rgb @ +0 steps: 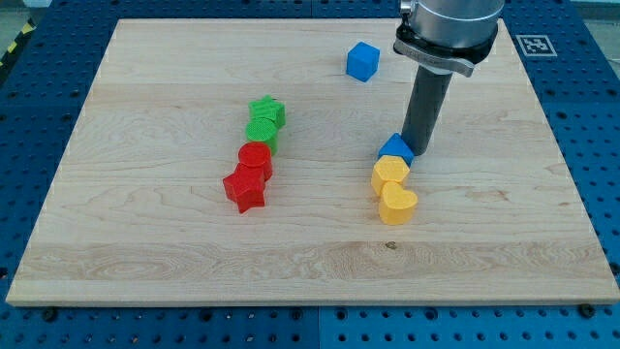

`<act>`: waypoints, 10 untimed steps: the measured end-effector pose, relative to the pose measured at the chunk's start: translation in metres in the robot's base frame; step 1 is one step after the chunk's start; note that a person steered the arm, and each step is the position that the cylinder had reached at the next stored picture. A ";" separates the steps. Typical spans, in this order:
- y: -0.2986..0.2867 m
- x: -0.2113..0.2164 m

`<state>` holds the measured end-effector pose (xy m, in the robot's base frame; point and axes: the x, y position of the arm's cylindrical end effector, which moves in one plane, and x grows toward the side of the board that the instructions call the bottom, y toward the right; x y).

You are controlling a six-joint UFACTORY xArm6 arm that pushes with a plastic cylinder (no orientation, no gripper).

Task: Move the blue cube to the top of the blue triangle

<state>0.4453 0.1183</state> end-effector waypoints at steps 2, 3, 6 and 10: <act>0.000 -0.010; 0.000 -0.010; 0.014 -0.046; 0.013 -0.111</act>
<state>0.3345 0.1317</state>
